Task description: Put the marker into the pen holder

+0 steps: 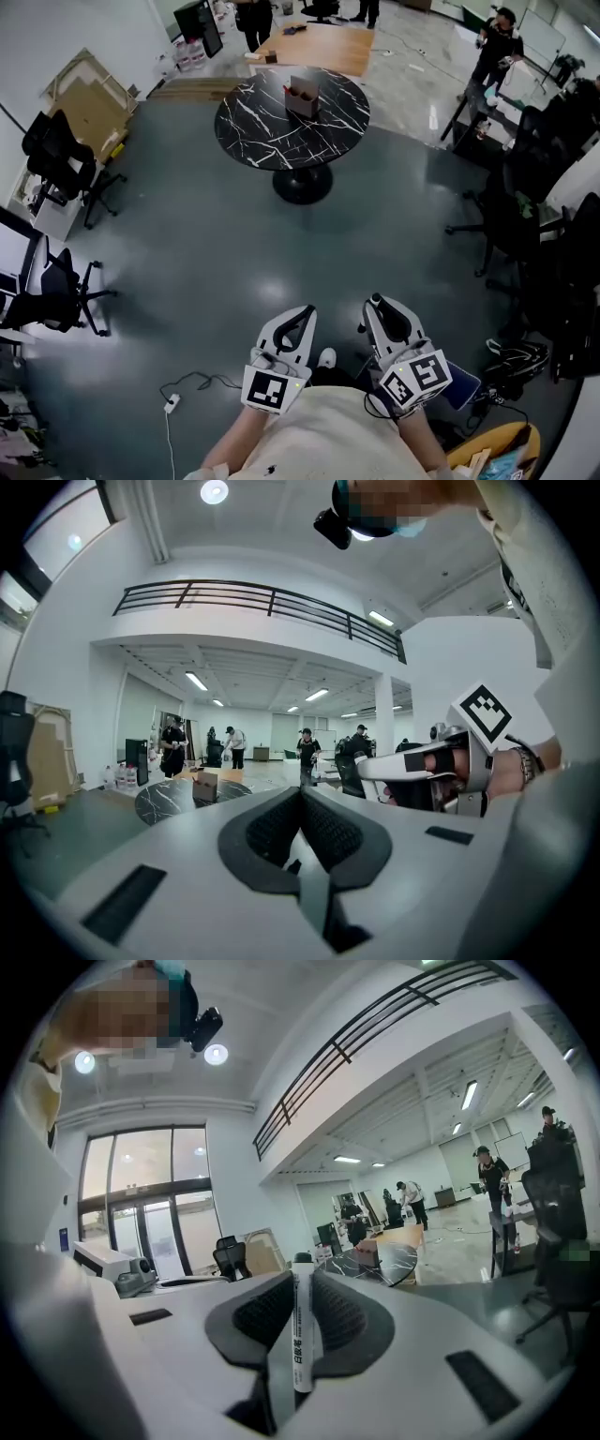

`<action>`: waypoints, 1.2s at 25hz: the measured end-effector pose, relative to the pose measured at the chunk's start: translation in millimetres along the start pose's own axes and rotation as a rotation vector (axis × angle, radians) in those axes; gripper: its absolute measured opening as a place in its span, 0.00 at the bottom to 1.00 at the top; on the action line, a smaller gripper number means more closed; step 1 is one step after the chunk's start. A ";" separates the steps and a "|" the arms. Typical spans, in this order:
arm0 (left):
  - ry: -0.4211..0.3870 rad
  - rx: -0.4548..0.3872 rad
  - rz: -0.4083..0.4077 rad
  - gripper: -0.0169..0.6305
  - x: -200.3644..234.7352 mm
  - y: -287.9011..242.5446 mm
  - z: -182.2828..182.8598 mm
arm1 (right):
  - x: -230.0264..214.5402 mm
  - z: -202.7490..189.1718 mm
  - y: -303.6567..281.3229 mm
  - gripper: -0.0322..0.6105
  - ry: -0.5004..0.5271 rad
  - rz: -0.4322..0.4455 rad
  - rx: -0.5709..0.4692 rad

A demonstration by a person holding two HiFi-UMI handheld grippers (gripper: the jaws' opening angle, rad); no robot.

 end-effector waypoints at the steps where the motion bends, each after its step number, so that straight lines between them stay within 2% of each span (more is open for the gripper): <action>1: 0.001 0.007 0.007 0.05 2.9 -4.6 -1.1 | -4.4 0.3 -1.7 0.17 -0.003 -0.006 0.002; 7: 0.038 0.012 0.036 0.05 38.0 -32.3 -8.3 | -21.5 -4.6 -33.4 0.17 -0.007 -0.028 0.033; 12: 0.057 0.012 0.011 0.05 86.2 -73.5 -13.2 | -30.2 -5.3 -91.5 0.17 -0.008 -0.042 0.070; 17: 0.028 -0.033 -0.002 0.05 152.6 -113.2 4.1 | -23.4 10.4 -172.7 0.17 0.019 -0.013 0.074; 21: 0.056 -0.064 0.014 0.05 201.2 -127.6 16.3 | -8.8 20.9 -227.0 0.17 0.031 0.009 0.075; 23: 0.037 -0.062 0.010 0.05 222.8 -131.7 17.6 | -1.2 22.4 -249.0 0.17 0.032 0.016 0.073; 30: 0.029 -0.065 0.048 0.05 270.2 -147.7 16.2 | 0.2 24.5 -301.1 0.17 0.049 0.037 0.102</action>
Point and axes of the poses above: the fingertips, and each gripper's own axes: y backward along the fingers, x to its left, z out of its top, the point moved 3 cm from there along y, backward along the fingers, and after that the axes turned 5 degrees about -x, right-handed, at the moved point
